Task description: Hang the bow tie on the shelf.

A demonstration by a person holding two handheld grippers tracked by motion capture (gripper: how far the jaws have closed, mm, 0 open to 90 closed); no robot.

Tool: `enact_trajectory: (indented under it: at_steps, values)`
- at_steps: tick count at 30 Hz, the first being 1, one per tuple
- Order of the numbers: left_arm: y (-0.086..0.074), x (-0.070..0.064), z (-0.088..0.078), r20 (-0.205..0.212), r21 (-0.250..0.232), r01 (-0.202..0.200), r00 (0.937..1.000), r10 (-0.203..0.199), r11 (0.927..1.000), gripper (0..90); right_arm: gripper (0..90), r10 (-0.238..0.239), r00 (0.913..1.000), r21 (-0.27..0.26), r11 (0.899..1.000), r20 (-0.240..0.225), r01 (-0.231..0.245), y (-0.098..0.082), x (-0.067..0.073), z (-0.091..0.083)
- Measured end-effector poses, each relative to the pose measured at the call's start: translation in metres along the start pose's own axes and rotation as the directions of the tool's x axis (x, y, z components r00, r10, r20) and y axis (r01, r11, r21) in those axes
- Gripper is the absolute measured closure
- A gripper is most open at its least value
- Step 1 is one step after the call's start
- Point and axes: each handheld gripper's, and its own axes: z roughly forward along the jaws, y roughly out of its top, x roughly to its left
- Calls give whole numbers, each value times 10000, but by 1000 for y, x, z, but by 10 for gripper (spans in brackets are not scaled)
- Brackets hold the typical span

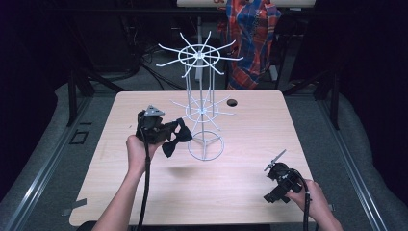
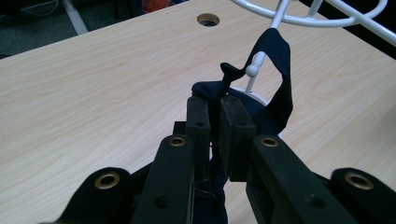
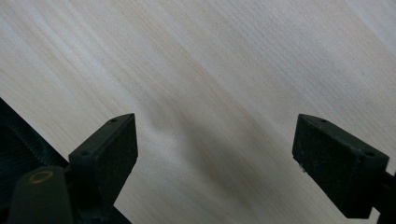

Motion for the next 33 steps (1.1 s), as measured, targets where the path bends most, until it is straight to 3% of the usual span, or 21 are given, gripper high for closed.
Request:
enact_trajectory:
  at_steps: [33]
  values:
    - [4, -11, 19, 172, 169, -23, 9999, 20, 9999, 832, 140, -21, 10000, 14, 10000, 34, 21, 0, 0, 0]
